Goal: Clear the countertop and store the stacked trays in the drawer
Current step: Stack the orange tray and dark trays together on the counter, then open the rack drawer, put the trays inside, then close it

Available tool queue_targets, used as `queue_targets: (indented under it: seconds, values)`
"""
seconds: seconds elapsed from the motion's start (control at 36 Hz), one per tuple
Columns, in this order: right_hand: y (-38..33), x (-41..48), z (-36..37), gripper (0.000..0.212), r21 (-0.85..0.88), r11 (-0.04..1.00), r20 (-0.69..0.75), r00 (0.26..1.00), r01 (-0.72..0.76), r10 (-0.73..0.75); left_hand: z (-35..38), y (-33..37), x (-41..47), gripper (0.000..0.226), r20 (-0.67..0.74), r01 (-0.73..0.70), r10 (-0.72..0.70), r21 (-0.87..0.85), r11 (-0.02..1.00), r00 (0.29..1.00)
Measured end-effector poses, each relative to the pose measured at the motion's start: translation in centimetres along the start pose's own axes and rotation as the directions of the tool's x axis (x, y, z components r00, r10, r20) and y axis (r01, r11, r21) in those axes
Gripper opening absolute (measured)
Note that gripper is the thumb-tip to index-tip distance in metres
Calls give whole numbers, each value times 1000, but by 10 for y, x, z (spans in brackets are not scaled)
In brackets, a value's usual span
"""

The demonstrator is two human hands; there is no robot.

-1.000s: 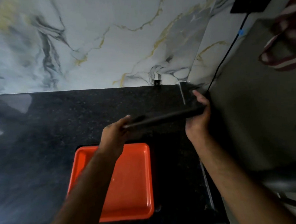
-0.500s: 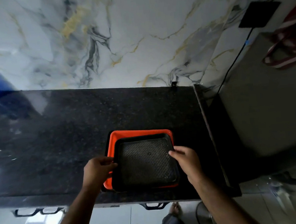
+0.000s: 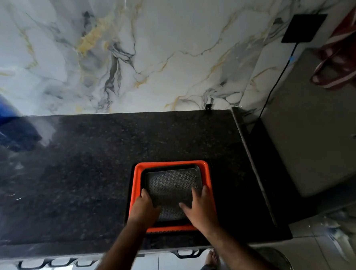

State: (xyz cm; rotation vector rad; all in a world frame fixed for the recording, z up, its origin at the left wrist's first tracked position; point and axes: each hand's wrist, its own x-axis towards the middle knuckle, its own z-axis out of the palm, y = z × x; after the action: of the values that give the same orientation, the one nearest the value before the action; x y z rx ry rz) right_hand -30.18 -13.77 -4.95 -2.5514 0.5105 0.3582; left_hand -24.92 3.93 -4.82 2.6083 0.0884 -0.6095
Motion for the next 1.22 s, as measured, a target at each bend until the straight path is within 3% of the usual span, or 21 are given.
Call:
queue_targets:
  seconds: [0.06, 0.14, 0.25, 0.31, 0.36, 0.42, 0.47, 0.58, 0.67, 0.81, 0.92, 1.0, 1.06, 1.11, 1.17, 1.22]
  values:
    - [7, -1, 17, 84, -43, 999, 53, 998, -15, 18, 18, -6, 3, 85, 55, 36, -37, 25, 999, 998]
    - [7, -4, 27, 83, -96, 995, 46, 999, -7, 11, 24, -5, -1, 86, 49, 39, -44, 94, 995, 998]
    - [7, -2, 34, 84, -163, 987, -38, 999, 0, -7, 31, 5, -2, 79, 53, 48, -57, 154, 987, 997]
    - [7, -2, 37, 85, -236, 970, -122, 988, 63, -93, 27, 11, -9, 73, 47, 30, -38, 166, 986, 998]
    - [7, -4, 32, 76, -283, 946, -180, 960, 160, -216, 22, 9, -10, 60, -153, -115, 149, 208, 971, 977]
    - [17, -9, 25, 64, -228, 939, -262, 912, 259, -315, 19, -6, -12, 57, -324, -241, 288, 176, 954, 901]
    - [40, -19, 18, 59, -141, 944, -383, 863, 298, -329, 17, -28, -19, 65, -409, -274, 281, 78, 959, 868]
    - [118, -41, 19, 76, 0, 998, -472, 880, 67, -59, 22, -82, -42, 72, -546, -147, 95, -51, 988, 833]
    - [179, -61, 35, 83, -136, 991, -406, 913, -18, -39, 46, -122, -64, 79, -510, 18, -66, -98, 995, 858]
    - [221, -93, 40, 90, -459, 881, -192, 955, 118, -228, 95, -145, -90, 89, -383, 163, -119, 84, 983, 916]
    - [226, -97, 33, 96, -507, 846, -136, 953, 166, -269, 106, -135, -88, 88, -424, 227, -176, 73, 971, 888]
    - [233, -96, 34, 96, -523, 829, -97, 952, 198, -289, 124, -118, -99, 86, -439, 287, -282, -57, 956, 853]
    - [239, -94, 37, 95, -528, 820, -92, 945, 221, -314, 154, -104, -116, 86, -424, 268, -298, -130, 955, 855]
    - [244, -92, 38, 95, -523, 819, -79, 943, 236, -322, 193, -87, -135, 88, -317, 212, -257, -170, 962, 913]
    - [246, -91, 40, 95, -521, 816, -72, 939, 252, -336, 229, -72, -143, 90, -160, 99, -117, -120, 988, 980]
    - [248, -91, 41, 96, -522, 813, -71, 936, 259, -344, 257, -59, -140, 89, -31, -77, 77, 11, 997, 997]
